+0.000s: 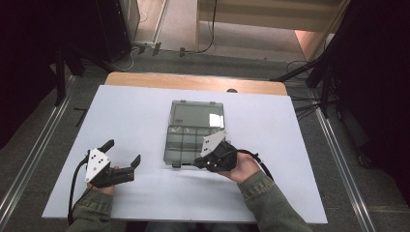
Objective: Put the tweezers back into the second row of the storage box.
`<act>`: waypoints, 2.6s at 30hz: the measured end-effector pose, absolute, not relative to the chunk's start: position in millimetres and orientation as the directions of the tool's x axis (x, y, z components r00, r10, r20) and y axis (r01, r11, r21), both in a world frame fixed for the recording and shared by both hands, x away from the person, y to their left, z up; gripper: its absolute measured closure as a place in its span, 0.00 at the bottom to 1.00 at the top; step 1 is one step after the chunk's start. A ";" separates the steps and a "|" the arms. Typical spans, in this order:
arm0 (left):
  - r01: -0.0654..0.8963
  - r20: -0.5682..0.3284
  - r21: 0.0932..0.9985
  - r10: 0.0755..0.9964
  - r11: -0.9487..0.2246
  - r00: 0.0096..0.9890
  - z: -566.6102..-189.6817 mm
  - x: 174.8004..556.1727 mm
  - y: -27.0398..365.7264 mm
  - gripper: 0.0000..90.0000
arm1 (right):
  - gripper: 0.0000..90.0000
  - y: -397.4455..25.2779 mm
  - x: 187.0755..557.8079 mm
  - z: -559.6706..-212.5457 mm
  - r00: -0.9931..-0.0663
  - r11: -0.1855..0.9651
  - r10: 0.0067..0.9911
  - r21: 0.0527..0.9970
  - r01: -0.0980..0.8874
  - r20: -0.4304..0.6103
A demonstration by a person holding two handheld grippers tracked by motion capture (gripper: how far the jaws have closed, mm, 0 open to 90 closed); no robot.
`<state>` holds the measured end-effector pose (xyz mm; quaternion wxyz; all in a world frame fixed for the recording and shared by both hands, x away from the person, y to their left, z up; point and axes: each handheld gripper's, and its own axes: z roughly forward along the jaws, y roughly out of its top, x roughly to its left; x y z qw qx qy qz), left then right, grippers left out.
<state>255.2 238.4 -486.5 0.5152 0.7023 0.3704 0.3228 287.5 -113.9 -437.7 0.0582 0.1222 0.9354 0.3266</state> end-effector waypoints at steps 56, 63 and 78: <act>0.190 0.065 0.963 0.849 -0.191 0.524 -486.8 255.7 238.1 0.00 | 0.46 -161.5 323.9 -457.9 -0.839 0.557 0.530 0.695 0.454 0.124; 0.189 0.069 0.962 0.846 -0.197 0.528 -486.8 256.5 238.0 0.00 | 0.42 -163.5 321.7 -457.2 -0.827 0.540 0.550 0.708 0.456 0.113; 0.184 0.064 0.964 0.845 -0.189 0.532 -486.2 256.9 236.8 0.00 | 0.00 -182.2 314.7 -455.1 -0.750 0.449 0.650 0.734 0.509 0.122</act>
